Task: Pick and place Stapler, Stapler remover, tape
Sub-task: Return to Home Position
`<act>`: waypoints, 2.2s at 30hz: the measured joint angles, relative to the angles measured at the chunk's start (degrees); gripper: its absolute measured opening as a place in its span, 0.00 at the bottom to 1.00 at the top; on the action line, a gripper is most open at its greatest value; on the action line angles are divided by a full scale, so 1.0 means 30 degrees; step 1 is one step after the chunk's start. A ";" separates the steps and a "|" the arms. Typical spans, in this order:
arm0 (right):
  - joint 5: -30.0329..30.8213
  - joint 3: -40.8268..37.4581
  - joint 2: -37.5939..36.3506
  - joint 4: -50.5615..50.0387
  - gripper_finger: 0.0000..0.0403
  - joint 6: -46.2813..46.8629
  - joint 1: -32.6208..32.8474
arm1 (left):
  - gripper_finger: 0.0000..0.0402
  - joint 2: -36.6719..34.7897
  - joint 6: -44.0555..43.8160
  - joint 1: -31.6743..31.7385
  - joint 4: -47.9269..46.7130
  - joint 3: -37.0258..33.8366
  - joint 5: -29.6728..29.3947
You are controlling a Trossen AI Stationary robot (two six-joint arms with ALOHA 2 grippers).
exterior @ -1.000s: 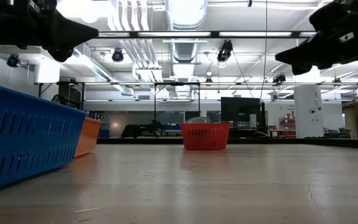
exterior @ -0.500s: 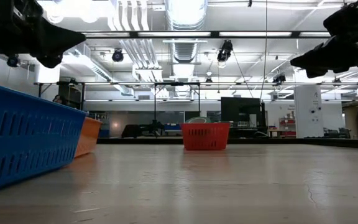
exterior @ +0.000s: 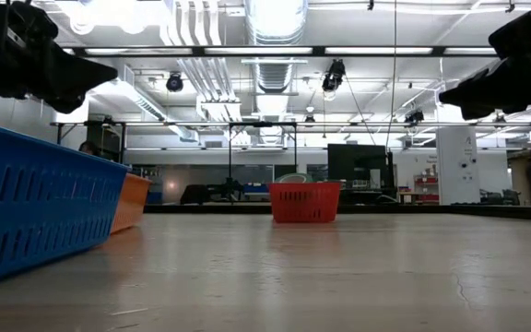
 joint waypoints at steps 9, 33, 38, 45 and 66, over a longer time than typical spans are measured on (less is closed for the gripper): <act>0.0180 0.0000 0.0051 0.0008 0.02 0.0040 -0.0177 | 0.02 -0.0007 0.0384 0.0000 0.0687 -0.0541 0.0140; 0.0480 0.0007 0.0277 0.0037 0.02 -0.1694 -0.0176 | 0.04 0.0080 0.0434 0.0000 0.0526 -0.0561 0.0037; 0.0458 0.0015 0.0277 0.0037 0.02 -0.1694 -0.0176 | 0.06 0.0080 0.0427 0.0000 0.0521 -0.0561 0.0037; 0.0456 0.0015 0.0277 0.0037 0.02 -0.1694 -0.0176 | 0.05 0.0080 0.0427 0.0000 0.0521 -0.0568 0.0037; 0.0458 0.0015 0.0277 0.0037 0.02 -0.1695 -0.0176 | 0.06 0.0080 0.0427 0.0000 0.0513 -0.0576 0.0037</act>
